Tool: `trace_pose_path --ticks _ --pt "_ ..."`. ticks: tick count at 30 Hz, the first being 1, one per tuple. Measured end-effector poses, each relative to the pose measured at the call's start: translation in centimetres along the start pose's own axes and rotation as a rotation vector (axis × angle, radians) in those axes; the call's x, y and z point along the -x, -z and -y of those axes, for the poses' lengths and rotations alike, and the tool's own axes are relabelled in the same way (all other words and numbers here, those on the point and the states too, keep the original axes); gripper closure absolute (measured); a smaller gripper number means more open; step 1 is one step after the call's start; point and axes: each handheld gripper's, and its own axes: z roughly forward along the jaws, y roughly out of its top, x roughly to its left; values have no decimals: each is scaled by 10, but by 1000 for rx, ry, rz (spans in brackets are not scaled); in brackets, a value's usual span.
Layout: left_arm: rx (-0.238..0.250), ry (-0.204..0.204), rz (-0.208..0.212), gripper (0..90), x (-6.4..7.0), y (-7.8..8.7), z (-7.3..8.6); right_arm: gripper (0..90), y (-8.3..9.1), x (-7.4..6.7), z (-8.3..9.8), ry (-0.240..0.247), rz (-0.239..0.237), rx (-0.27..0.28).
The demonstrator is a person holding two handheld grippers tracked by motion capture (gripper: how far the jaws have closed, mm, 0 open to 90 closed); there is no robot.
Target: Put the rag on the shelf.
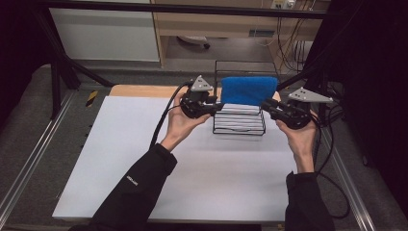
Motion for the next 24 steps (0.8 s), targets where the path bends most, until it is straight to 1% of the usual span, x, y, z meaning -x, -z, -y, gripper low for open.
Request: trace_pose_path --ticks 4,7,9,13,15,16,20,22,24 --pt "-24 4 -17 514 -3 10 15 552 3 -5 2 -13 -3 4" --pt "-38 23 -14 446 -6 17 28 468 5 -8 5 -34 -17 3" --pt "-38 34 -9 417 -8 23 37 392 6 -11 7 -43 -18 0" --pt "-54 40 -19 357 -13 36 56 290 6 -18 14 -42 -17 -19" --pt "-64 42 -31 322 -16 43 67 243 6 -21 19 -46 -29 -29" --pt "-65 47 -33 306 -17 47 72 219 5 -23 21 -56 -35 -40" --pt "-65 81 -48 247 -24 61 94 164 3 -30 31 -62 -61 -52" --pt "-71 85 -59 220 -27 68 104 130 1 -32 37 -66 -70 -76" --pt "-84 92 -74 187 -29 75 113 111 0 -34 41 -74 -76 -86"
